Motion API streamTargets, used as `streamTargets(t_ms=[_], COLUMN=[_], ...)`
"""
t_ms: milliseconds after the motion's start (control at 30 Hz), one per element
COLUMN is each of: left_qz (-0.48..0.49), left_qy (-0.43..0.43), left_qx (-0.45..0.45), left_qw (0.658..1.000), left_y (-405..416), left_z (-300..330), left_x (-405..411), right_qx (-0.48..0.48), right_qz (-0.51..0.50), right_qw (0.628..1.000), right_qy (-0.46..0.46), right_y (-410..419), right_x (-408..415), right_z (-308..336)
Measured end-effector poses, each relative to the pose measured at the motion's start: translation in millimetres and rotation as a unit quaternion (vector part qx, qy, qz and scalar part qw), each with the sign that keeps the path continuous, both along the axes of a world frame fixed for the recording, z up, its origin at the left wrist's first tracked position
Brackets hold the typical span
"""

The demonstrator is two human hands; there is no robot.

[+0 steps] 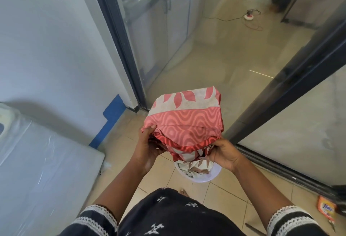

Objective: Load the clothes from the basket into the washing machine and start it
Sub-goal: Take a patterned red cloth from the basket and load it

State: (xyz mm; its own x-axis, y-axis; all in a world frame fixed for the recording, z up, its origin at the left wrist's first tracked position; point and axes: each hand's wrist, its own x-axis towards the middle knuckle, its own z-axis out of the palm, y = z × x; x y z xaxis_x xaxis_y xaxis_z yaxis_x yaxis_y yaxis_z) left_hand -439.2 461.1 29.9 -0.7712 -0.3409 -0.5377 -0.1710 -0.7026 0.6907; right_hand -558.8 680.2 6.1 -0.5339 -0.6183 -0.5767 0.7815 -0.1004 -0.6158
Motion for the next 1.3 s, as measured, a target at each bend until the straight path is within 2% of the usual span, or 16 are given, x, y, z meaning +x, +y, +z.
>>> streamTargets(t_ms=[267, 600, 733, 933, 1300], left_qz=[0.036, 0.227, 0.296, 0.355, 0.458], left_qy=[-0.004, -0.030, -0.023, -0.014, 0.068], left_qx=[-0.008, 0.017, 0.000, -0.018, -0.083], left_qw=[0.999, 0.973, 0.955, 0.935, 0.883], left_y=[-13.6, -82.3, -122.9, -199.9, -341.8], left_z=[-8.2, -18.0, -15.4, -7.4, 20.9], left_x=[-4.0, 69.7, 116.0, 190.8, 326.6], right_qx=[-0.015, 0.020, 0.023, 0.036, -0.079], right_qz=[-0.037, 0.157, 0.239, 0.299, 0.372], right_qw=[0.999, 0.987, 0.970, 0.952, 0.922], right_qy=[-0.015, 0.039, 0.039, 0.052, 0.075], right_y=[-27.1, -153.2, -221.9, -330.0, -527.2], right_x=[-21.8, -11.3, 17.1, 75.0, 196.4], right_z=[-14.5, -2.5, -0.6, 1.6, 31.4])
